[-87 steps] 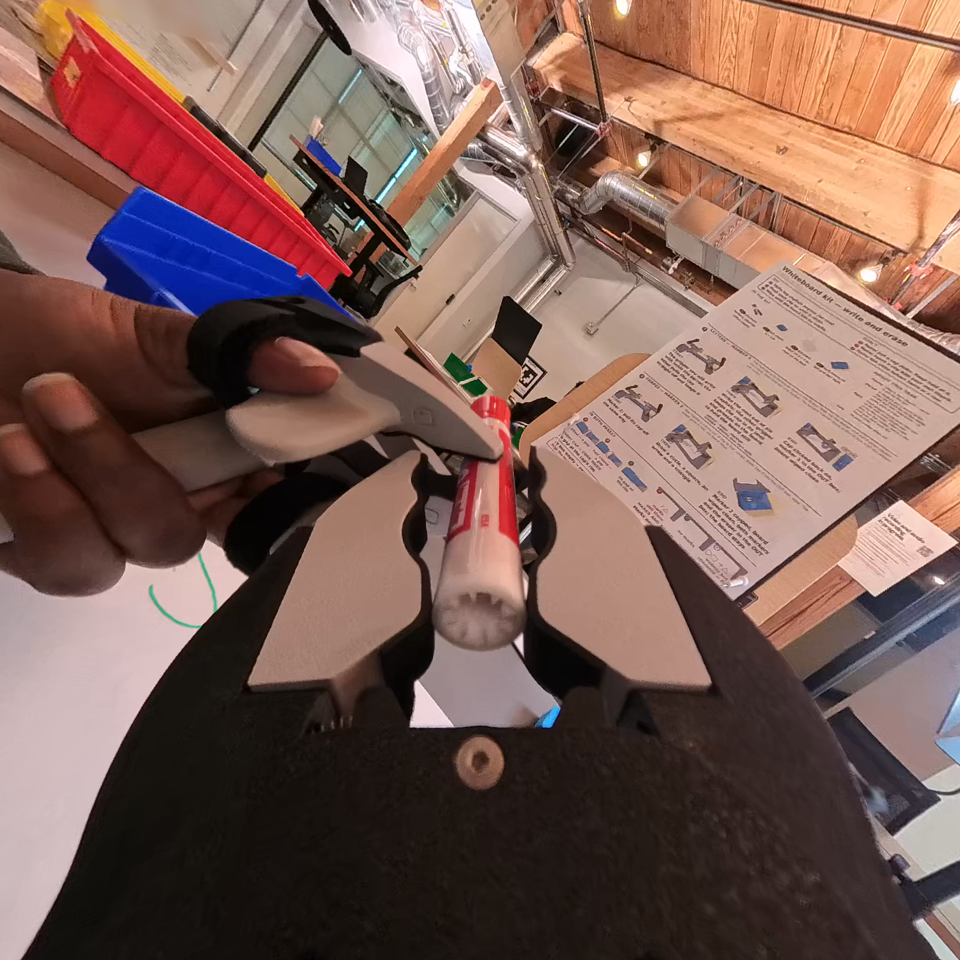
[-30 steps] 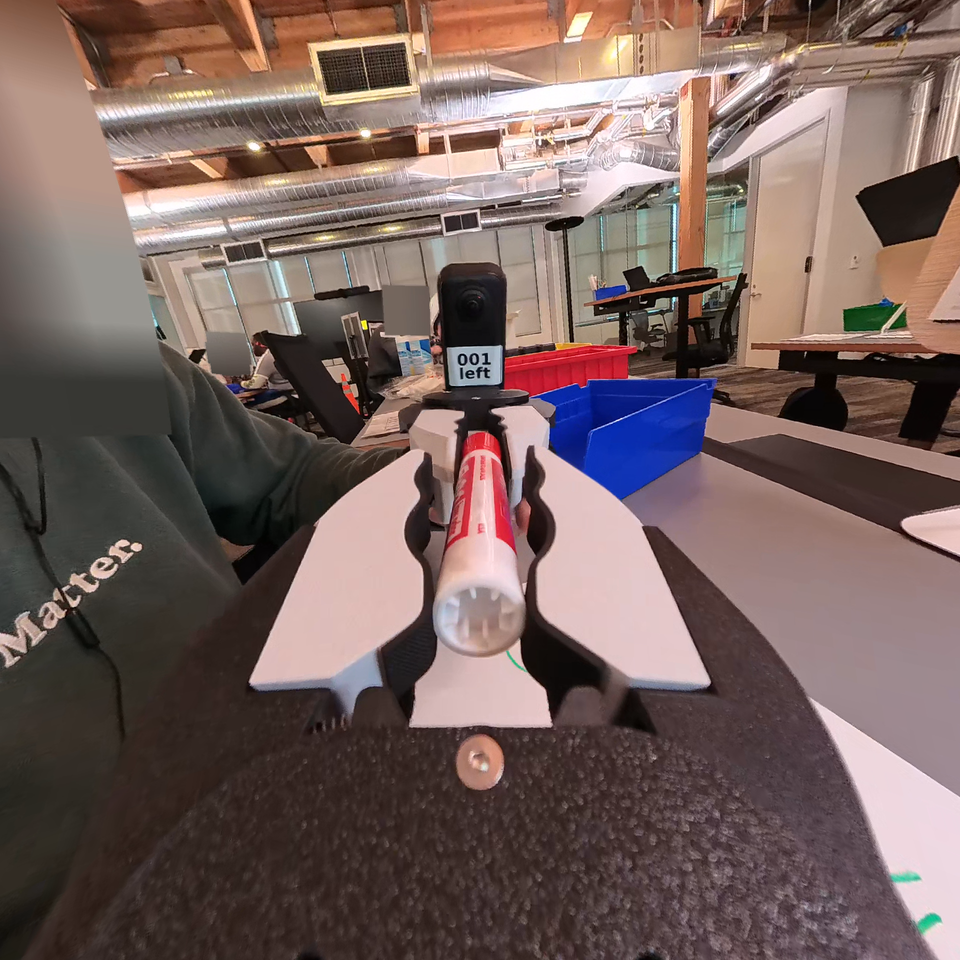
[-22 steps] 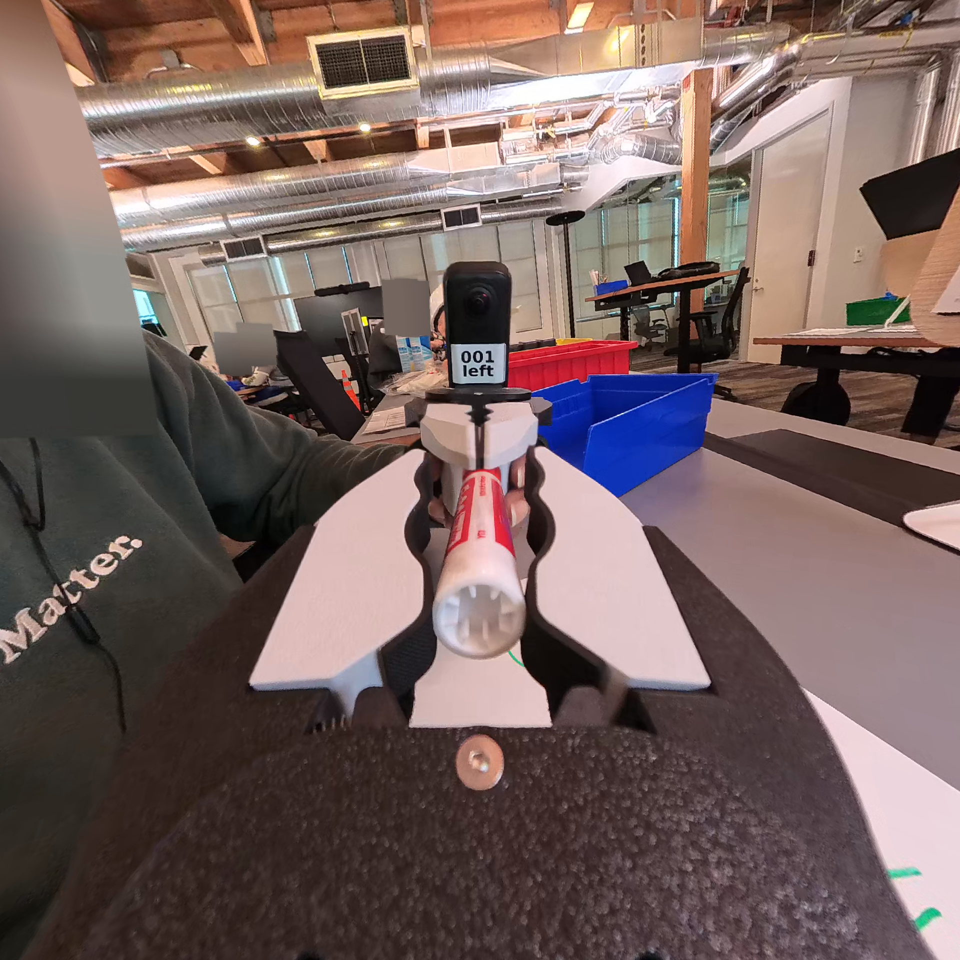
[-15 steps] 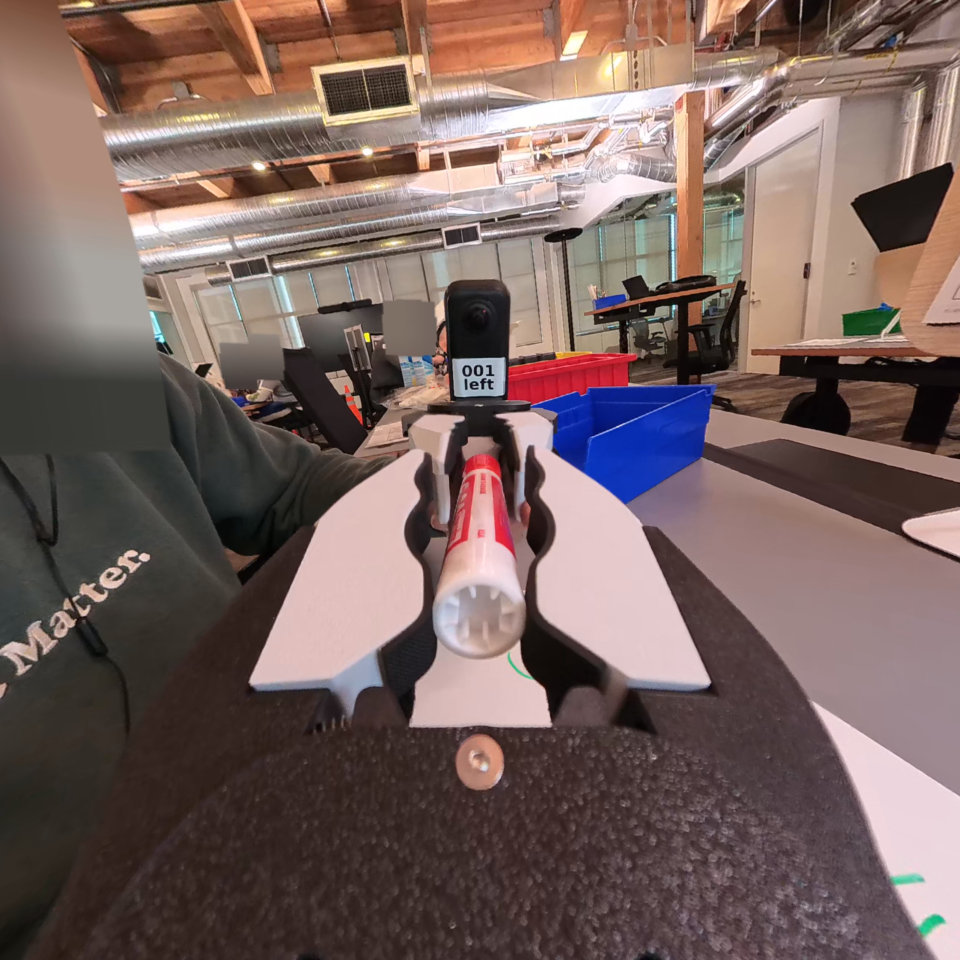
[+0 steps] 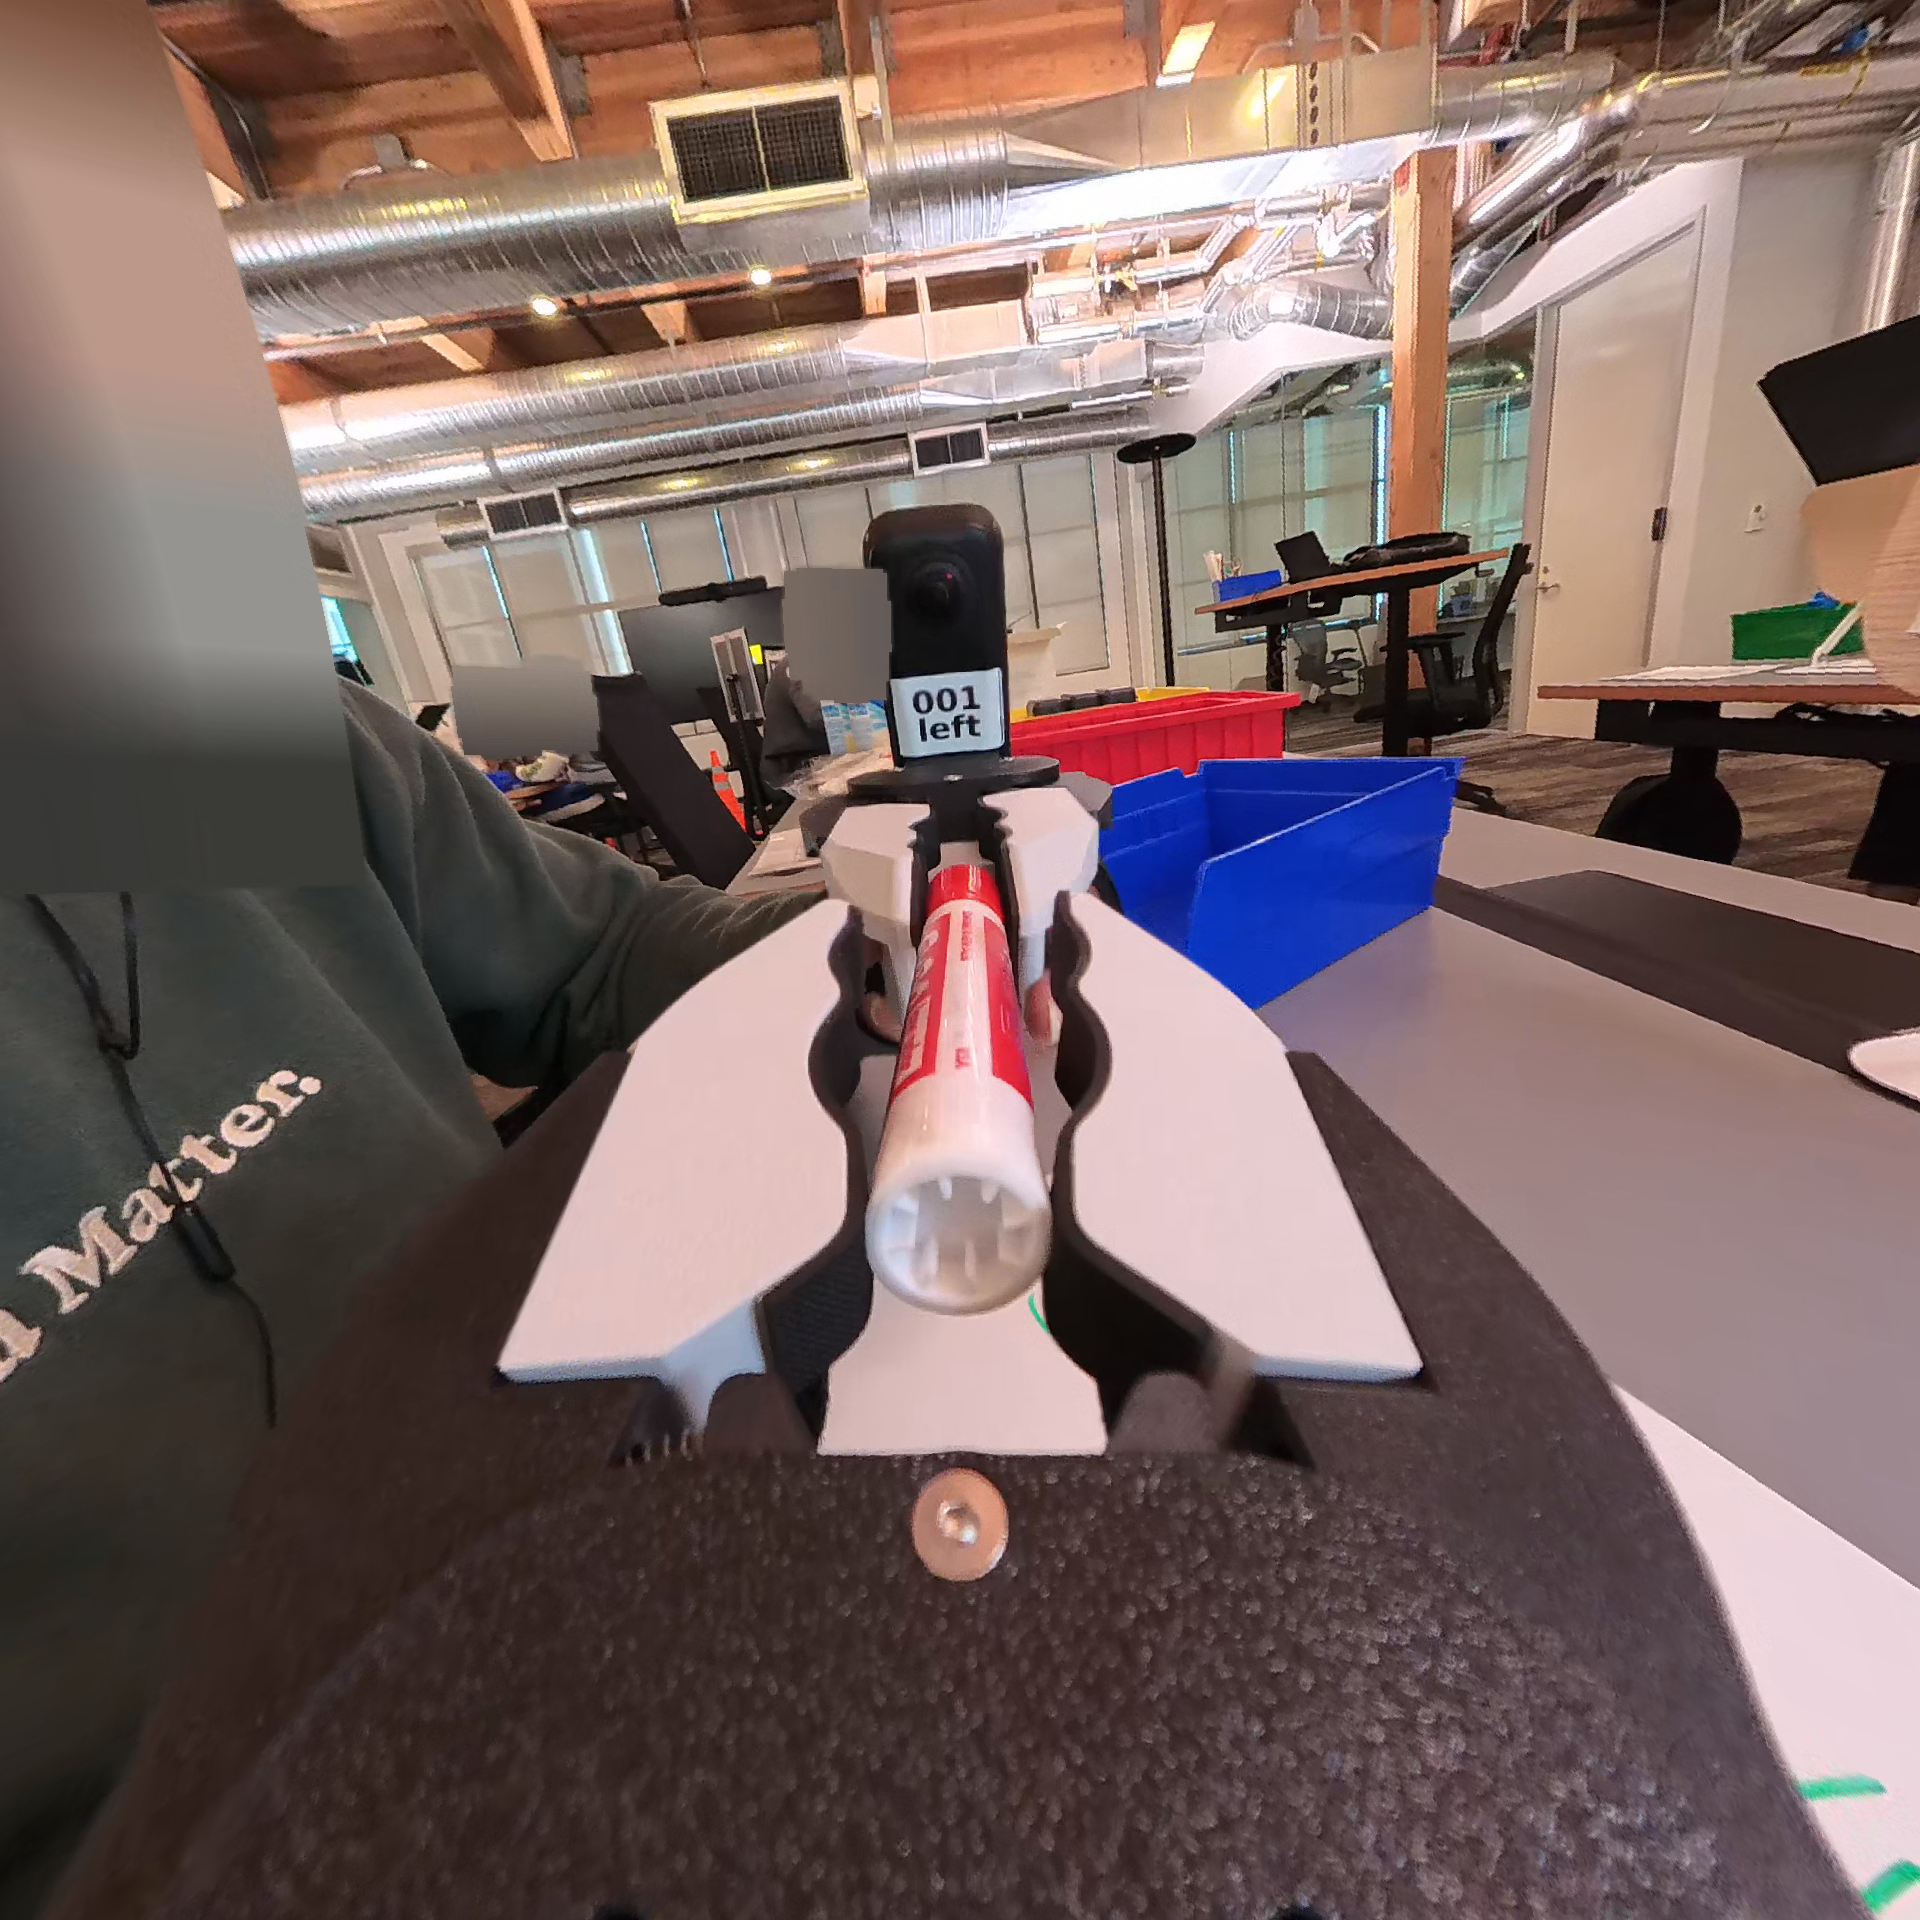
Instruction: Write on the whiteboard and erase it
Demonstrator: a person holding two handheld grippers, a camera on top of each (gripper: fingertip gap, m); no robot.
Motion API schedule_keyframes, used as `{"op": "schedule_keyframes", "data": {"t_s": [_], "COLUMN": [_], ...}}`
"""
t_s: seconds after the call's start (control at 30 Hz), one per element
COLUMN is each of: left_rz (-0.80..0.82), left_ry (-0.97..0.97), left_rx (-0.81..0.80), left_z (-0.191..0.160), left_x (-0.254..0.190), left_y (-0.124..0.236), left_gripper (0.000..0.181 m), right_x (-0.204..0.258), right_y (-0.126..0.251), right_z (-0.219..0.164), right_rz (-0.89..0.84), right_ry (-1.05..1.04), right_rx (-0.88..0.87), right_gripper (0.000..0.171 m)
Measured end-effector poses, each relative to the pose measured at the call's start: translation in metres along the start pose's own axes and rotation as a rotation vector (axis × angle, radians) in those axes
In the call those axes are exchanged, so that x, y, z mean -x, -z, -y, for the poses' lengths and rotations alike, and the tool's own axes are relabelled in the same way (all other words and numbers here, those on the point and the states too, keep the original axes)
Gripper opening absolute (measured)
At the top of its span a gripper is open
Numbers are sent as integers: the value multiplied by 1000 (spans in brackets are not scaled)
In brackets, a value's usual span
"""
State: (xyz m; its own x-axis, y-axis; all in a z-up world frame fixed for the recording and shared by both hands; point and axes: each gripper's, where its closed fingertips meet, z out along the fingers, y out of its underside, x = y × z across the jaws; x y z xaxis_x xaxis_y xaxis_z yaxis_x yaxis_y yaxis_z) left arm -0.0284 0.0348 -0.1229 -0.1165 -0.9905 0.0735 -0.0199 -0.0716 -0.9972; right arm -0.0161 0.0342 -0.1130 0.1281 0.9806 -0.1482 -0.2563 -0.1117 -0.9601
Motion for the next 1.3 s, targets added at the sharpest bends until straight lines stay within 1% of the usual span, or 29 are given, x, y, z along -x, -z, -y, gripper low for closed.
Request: {"op": "schedule_keyframes", "data": {"t_s": [0.1,0.3,0.5,0.93,1.1,1.3], "left_rz": [-10,-31,-43,-49,-60,-56], "left_ry": [24,51,55,139,172,184], "left_rx": [-30,-20,19,22,26,53], "left_z": [4,2,-7,-12,-16,-22], "left_x": [1,0,-6,-4,-3,-2], "left_y": [3,3,-6,-8,-9,-10], "left_gripper": [20,20,19,20,20,20], "right_x": [0,-3,6,1,-1,-3], "right_y": [-2,-3,-11,-9,-9,-7], "right_z": [-5,-14,-31,-34,-32,-35], "right_rz": [-9,-58,-25,-49,-87,-73], "right_ry": [38,174,195,195,214,174], "right_rx": [46,140,204,203,178,168], "right_gripper": [36,37,40,36,35,34]}}
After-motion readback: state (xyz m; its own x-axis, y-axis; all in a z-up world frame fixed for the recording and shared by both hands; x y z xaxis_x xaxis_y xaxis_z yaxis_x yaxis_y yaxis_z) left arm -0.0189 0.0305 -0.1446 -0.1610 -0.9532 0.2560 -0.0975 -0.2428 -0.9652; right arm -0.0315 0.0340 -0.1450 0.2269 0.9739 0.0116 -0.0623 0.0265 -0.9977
